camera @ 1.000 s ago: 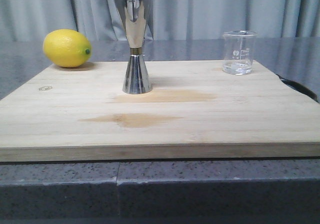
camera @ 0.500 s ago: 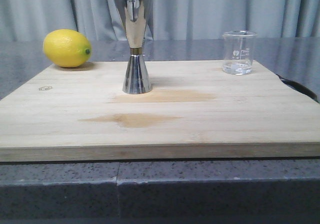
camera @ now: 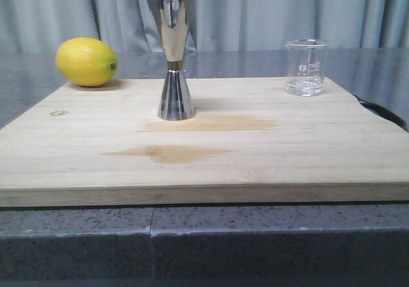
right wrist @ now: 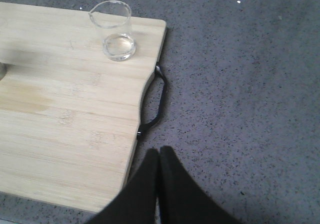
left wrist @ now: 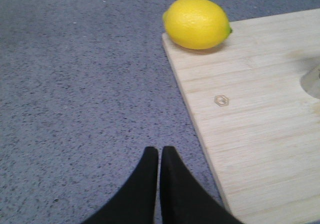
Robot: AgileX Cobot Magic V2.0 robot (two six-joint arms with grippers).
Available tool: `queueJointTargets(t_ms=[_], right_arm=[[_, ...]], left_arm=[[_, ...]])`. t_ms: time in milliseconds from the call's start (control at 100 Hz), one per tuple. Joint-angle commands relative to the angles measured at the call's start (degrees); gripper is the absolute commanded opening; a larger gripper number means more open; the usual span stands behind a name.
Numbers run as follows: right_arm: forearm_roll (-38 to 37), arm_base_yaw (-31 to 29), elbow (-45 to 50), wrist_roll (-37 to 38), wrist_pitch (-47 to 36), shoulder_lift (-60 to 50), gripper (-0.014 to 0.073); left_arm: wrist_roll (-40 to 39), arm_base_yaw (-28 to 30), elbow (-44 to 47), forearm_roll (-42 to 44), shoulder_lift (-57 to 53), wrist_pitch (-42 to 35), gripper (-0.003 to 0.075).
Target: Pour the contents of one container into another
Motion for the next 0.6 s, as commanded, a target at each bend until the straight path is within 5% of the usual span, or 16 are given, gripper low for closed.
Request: queueJointTargets(t_ms=[0,300,590], right_arm=[[-1.1,-0.3,-1.4,-0.6,-3.4,0.0,-0.0071],[-1.1,-0.3,-1.4,-0.6,-3.4,0.0,-0.0071],[-1.1,-0.3,-1.4,-0.6,-3.4,0.0,-0.0071]], left_arm=[[-0.4,3.2,2.7,-0.7,-4.4,-7.5,-0.0019],[-0.4,9.5,27.6,-0.7,-25.2,-31.3,-0.0019],[-0.4,9.5,38.4,-0.7,-33.4,-39.6,-0.0019]])
